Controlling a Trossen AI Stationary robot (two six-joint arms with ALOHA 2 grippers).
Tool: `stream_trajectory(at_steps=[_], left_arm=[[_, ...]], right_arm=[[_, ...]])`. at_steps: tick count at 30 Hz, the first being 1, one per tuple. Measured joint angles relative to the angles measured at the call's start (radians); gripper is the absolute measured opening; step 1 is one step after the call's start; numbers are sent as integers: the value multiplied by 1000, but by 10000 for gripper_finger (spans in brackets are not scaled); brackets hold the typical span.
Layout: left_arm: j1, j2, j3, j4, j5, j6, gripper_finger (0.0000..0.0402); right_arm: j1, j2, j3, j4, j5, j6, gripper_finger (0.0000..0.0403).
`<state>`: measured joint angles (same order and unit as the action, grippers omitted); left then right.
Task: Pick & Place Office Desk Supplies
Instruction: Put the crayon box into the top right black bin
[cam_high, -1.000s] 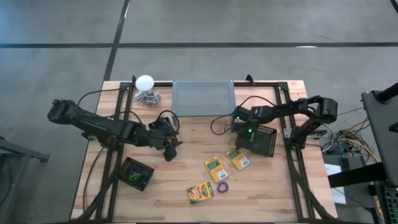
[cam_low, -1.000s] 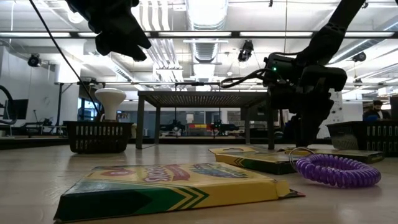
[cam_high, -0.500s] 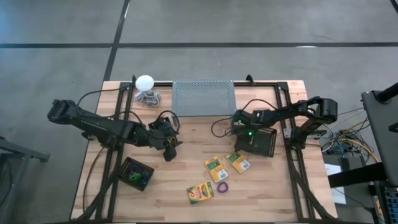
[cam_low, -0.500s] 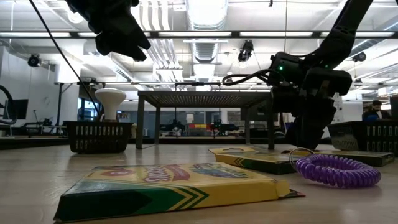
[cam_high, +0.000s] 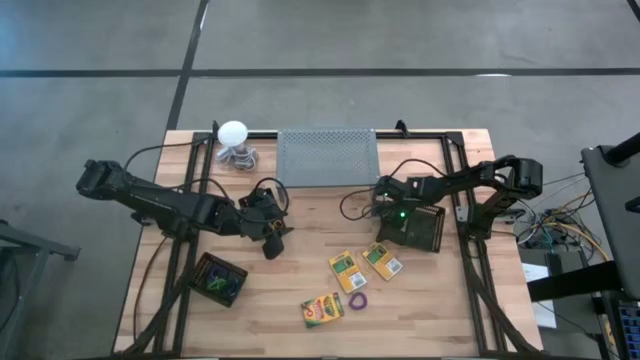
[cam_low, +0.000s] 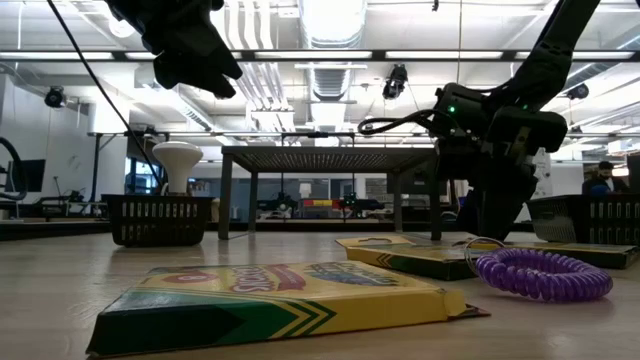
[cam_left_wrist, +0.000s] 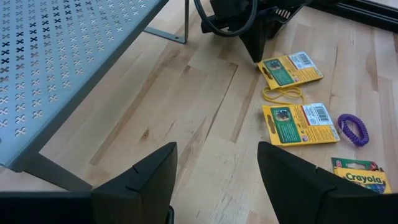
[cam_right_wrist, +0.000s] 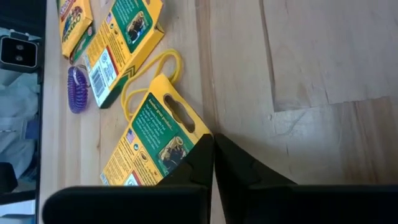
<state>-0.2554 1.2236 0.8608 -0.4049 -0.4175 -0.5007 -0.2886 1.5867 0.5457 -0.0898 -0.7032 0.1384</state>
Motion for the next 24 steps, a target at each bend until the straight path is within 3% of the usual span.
stream_trajectory(at_steps=[9,14,17,24], left_arm=[[0,0,0,5,0,-1,229],[0,34,-3,127,65,11,230],[-1,103,-5,227,133,92,230],[-1,283,11,452,143,349,230]], right_arm=[[1,0,0,7,-10,-10,8],[1,0,-3,9,-12,-12,8],[1,0,-3,11,-12,-12,8],[1,0,-3,14,-12,-10,8]])
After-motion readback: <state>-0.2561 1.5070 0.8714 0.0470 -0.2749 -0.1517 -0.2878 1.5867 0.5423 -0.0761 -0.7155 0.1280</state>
